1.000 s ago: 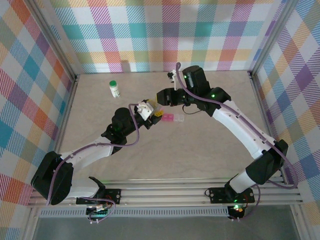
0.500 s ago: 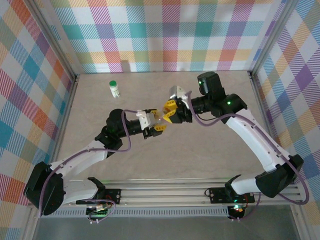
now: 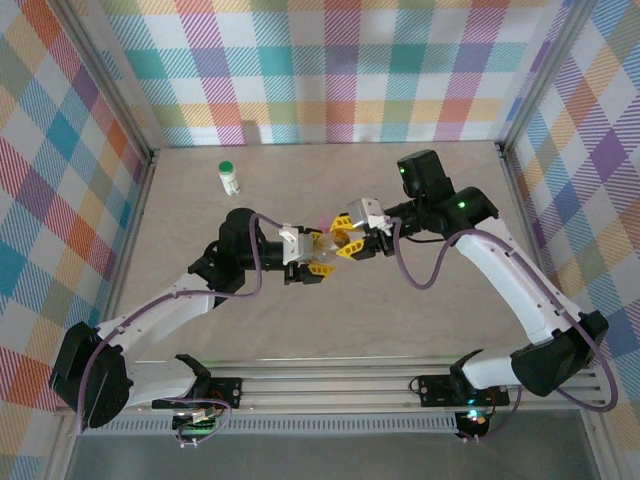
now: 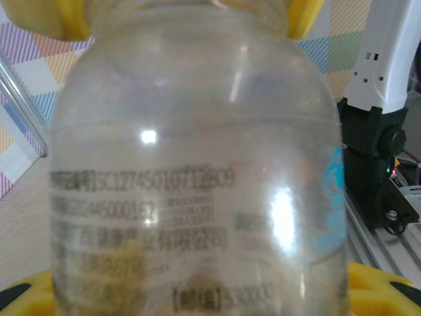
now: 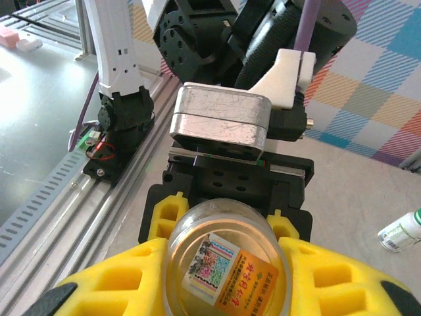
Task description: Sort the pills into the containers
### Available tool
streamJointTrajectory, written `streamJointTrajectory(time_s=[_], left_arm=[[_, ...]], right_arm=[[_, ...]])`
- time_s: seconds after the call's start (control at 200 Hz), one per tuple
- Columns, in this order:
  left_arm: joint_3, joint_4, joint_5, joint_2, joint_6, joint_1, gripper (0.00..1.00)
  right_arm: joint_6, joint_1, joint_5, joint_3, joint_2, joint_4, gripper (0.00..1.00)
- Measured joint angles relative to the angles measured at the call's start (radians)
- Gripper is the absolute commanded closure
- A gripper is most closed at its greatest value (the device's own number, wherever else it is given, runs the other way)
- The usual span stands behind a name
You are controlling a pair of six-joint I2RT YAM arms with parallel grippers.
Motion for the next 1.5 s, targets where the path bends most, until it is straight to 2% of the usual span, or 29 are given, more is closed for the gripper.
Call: streamJointTrajectory(time_s=[0.28, 0.445, 0.53, 0.59, 0.735, 1.0, 1.275, 1.5], left_arm=[[0.031, -0.046, 0.026, 0.013, 0.026, 0.0, 1.0], [0.031, -0.05, 0.024, 0.016, 0.026, 0.0, 1.0], [0.031, -0.049, -0.005, 0.024, 0.026, 0.0, 1.0], [0.031, -0.045, -0.029, 0.029, 0.026, 0.0, 1.0], [0.026, -0.034, -0.07, 0.036, 0.023, -0.002, 1.0], [0.014, -0.012, -0.151, 0.062, 0.006, -0.007, 1.0], [0.005, 0.015, -0.367, 0.111, -0.027, -0.008, 1.0], [0.047, -0.061, -0.477, 0.174, 0.007, -0.008, 1.0]], right_arm=[[-0.074, -0.008, -0.001, 0.047, 0.0, -0.056, 0.92], [-0.049, -0.009, 0.002, 0.038, -0.002, -0.037, 0.94], [0.029, -0.015, 0.026, -0.006, -0.026, 0.039, 0.96], [0.093, -0.019, 0.049, -0.042, -0.048, 0.099, 1.0], [0.245, -0.024, 0.122, -0.124, -0.117, 0.27, 1.0], [0.522, -0.032, 0.353, -0.296, -0.309, 0.582, 1.0], [0.851, -0.032, 0.63, -0.517, -0.4, 0.758, 1.0], [1.014, -0.032, 0.745, -0.769, -0.471, 0.849, 1.0]])
